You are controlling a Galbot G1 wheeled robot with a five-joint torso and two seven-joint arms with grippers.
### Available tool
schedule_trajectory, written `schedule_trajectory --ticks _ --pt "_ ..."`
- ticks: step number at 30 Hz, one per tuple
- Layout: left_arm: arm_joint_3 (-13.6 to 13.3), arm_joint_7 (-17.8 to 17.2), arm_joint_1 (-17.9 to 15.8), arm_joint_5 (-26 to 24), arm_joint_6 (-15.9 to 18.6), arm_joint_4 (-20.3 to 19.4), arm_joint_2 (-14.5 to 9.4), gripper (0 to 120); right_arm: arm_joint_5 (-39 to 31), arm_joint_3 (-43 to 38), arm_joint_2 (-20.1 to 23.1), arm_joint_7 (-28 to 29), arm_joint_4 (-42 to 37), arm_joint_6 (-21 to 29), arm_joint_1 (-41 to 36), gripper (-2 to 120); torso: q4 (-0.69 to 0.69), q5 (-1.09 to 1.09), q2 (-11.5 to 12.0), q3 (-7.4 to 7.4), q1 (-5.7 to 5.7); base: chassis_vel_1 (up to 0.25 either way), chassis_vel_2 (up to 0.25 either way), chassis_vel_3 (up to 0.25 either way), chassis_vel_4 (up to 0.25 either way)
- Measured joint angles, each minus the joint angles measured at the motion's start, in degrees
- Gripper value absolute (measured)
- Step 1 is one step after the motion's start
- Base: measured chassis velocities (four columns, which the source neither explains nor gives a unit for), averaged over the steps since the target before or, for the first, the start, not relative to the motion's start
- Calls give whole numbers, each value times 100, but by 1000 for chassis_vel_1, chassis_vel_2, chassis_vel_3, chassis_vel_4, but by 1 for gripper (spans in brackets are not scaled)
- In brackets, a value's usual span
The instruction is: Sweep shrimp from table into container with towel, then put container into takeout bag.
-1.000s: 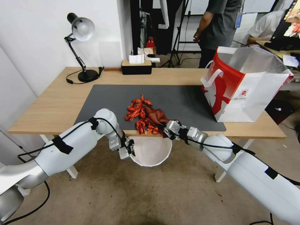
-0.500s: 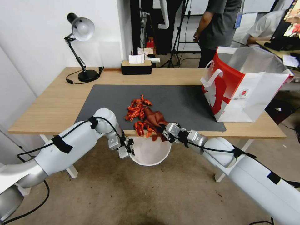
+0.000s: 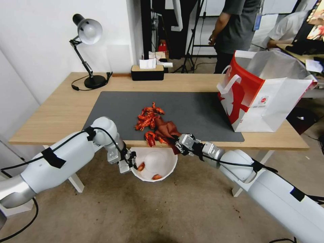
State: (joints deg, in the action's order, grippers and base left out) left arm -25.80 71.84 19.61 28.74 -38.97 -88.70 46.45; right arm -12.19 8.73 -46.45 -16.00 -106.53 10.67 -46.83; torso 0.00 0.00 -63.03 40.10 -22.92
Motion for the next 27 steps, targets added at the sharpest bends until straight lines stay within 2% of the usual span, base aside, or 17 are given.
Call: schedule_trajectory --ticks 27 --pt "-7 -48 12 -31 24 136 128 0 -13 337 -140 18 -286 144 -138 2 0 0 0 1 0 0 0 0 0"
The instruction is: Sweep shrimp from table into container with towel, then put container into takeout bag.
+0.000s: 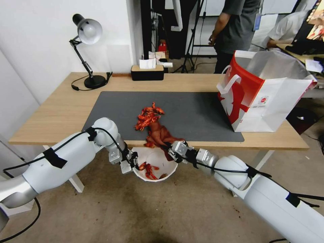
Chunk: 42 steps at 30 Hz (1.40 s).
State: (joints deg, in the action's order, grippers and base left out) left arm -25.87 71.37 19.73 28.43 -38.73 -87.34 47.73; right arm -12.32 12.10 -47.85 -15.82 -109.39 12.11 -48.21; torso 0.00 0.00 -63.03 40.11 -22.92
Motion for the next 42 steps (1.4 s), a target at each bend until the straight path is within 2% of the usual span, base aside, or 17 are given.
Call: schedule_trajectory --ticks 20,31,42 --pt "35 -2 -1 10 -18 37 -53 0 23 11 -2 15 -319 21 -153 2 0 1 0 0 0 0 0 0 0" --pt "31 9 -5 21 -21 87 -7 0 20 -43 76 -12 -475 3 -214 2 0 1 0 -2 1 0 0 0 0" --pt "34 22 7 24 -31 98 -66 0 -62 -203 110 -57 -543 -137 -296 2 -1 0 1 -1 1 0 0 0 0"
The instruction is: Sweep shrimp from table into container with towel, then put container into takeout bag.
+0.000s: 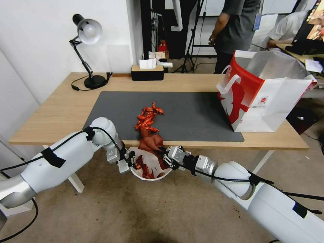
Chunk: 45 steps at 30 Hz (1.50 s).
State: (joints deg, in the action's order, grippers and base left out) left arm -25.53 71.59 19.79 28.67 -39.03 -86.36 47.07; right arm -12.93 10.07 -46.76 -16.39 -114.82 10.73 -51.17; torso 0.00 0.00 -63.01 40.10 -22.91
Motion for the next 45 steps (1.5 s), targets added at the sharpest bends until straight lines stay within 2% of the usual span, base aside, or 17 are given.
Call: schedule_trajectory --ticks 15,21,26,29,41,45 --pt "67 7 44 12 -24 10 -43 0 -243 -431 164 -84 -355 -108 -188 2 0 0 0 0 0 0 0 0 0" --pt "73 9 48 15 -28 28 -26 0 -658 -591 179 -33 -424 -194 -115 2 1 1 -2 0 0 0 0 0 0" --pt "73 9 56 19 -39 51 -7 0 -1334 -664 126 209 -300 -278 212 2 0 0 -1 1 -2 0 0 0 0" --pt "73 9 63 20 -40 55 3 0 -1478 -666 105 265 -213 -277 325 2 0 0 -2 1 -2 0 0 0 0" --pt "73 7 66 21 -53 80 35 0 -1627 -591 -35 304 10 -335 467 2 0 0 -1 1 -1 0 0 0 0" --pt "88 4 92 21 -70 91 34 0 -1785 -514 -158 446 224 -427 723 2 1 0 -2 1 -1 0 0 0 0"
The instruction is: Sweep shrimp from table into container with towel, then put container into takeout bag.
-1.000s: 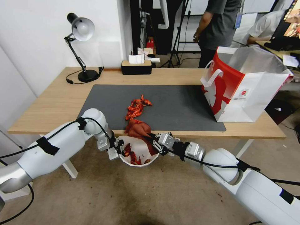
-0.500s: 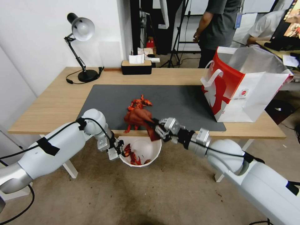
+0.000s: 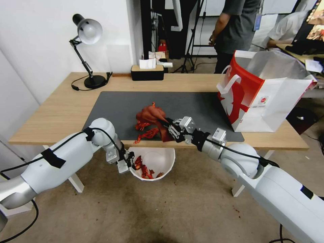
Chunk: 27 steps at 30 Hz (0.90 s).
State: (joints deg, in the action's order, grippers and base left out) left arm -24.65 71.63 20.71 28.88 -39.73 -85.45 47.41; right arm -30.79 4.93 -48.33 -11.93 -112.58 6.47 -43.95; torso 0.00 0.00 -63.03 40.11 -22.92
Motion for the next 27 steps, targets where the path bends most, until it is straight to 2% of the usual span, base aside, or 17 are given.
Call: schedule_trajectory --ticks 6,12,15,16,18,19,21,27 --pt "51 -1 51 9 -36 12 0 0 -44 106 -142 237 397 -176 323 2 0 0 0 -1 0 0 0 0 0" --pt "85 -1 71 13 -66 14 -46 0 7 275 -484 458 1176 -359 933 2 -1 0 0 -1 0 0 0 0 0" --pt "101 1 74 18 -85 30 -70 0 228 445 -890 589 1994 -426 1381 2 -1 0 0 -1 0 0 0 0 0" --pt "101 1 74 18 -85 30 -70 0 228 445 -890 589 1994 -426 1381 2 -1 0 0 -1 0 0 0 0 0" --pt "112 2 74 19 -91 32 -74 0 404 588 -1154 575 2789 -551 1685 2 -1 0 1 0 0 0 0 0 0" --pt "112 2 74 19 -91 32 -74 0 404 588 -1154 575 2789 -551 1685 2 -1 0 1 0 0 0 0 0 0" --pt "119 4 74 20 -96 31 -78 0 454 721 -1325 486 3329 -650 1944 2 0 0 2 0 -2 0 0 0 0" --pt "182 8 113 24 -124 30 -118 0 587 900 -1600 209 4278 -724 2483 2 -2 -2 1 0 0 0 0 0 0"
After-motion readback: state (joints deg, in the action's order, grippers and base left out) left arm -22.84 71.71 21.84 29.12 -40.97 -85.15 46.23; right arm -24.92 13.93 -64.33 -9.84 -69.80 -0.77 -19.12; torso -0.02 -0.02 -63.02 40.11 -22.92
